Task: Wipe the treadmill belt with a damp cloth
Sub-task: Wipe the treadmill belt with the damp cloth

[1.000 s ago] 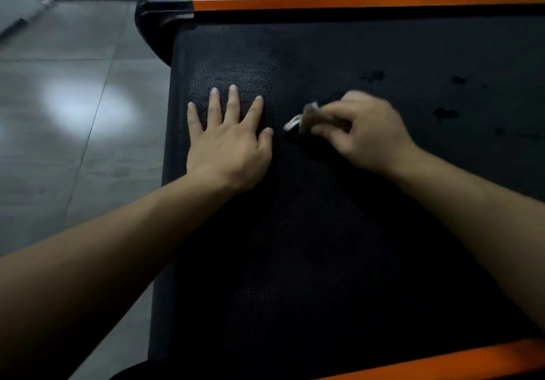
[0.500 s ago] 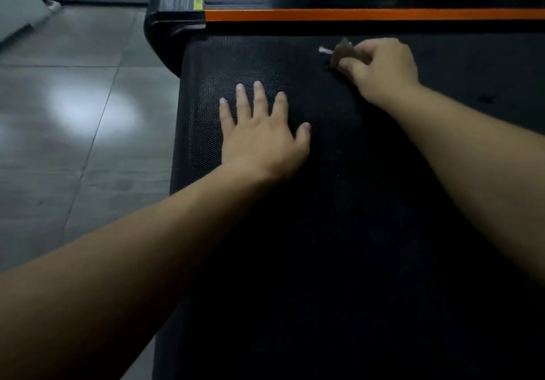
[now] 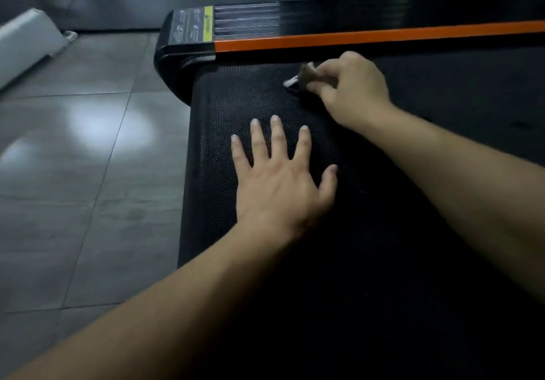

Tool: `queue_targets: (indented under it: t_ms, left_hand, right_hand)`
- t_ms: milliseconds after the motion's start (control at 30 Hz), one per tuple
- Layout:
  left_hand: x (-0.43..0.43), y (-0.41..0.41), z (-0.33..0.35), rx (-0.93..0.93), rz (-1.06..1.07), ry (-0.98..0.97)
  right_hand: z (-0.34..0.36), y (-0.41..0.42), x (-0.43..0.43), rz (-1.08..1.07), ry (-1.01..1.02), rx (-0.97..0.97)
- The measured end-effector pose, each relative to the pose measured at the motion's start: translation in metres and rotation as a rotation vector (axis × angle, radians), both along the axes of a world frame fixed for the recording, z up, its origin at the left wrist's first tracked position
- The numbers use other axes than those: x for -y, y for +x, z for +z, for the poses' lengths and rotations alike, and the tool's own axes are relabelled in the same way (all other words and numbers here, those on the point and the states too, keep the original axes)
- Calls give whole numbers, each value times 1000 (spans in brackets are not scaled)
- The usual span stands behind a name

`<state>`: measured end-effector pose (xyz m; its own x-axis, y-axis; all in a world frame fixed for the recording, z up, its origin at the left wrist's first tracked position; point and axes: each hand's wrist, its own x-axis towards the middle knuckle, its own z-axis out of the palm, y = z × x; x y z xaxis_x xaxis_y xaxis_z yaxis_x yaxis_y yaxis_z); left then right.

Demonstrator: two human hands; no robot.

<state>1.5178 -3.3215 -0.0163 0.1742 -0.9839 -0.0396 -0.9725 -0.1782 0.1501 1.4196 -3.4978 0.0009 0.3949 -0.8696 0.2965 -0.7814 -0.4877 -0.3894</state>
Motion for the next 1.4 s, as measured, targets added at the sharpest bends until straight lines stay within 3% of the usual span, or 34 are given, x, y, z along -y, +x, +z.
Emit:
queue_targets:
  t_ms: [67,200,333,400,500,567,733,800,900,1067,1100,1233,1267,1400]
  left_hand:
    - [0,0,-2,2,-4,-8]
    - [-1,0,-2,1,-2,-30]
    - [0,-1,-2,2,-1,-35]
    - [-1,0,-2,1,1,-38]
    - [-2,0,-2,1,-1,-40]
    - [-2,0,-2,-7,-7,-47]
    - [-1,1,-3,-4,-108,-54]
    - [-1,1,-3,-9,-106,-49]
    - [0,1,-2,-16,-91,-44]
    - [-1,0,0,-16,-92,-15]
    - [0,1,0,-12,-88,-14]
    - [0,1,0,-3,-83,-14]
    - [-1,1,0,-2,-83,-16]
    - [-3,-1,0,-4,-85,-21]
  right_hand:
    - [5,-4,7,0,-6,-51]
    - [16,-12,35,-337,-4,-35]
    - [2,-1,2,8,-17,-18]
    - [7,-16,9,26,-22,-97]
    - [22,-59,48,-336,-23,-143]
    - [22,-77,55,-446,5,-96]
    - [11,-78,17,-81,67,-87]
    - [18,-92,34,-214,30,-142]
    - [22,-104,52,-515,51,-51]
    - [5,-106,-12,-96,37,-121]
    - [7,-115,-13,-106,22,-148]
    - [16,-136,13,-497,29,-95]
    - [12,-132,8,-490,4,-89]
    - [0,-123,-65,-82,24,-74]
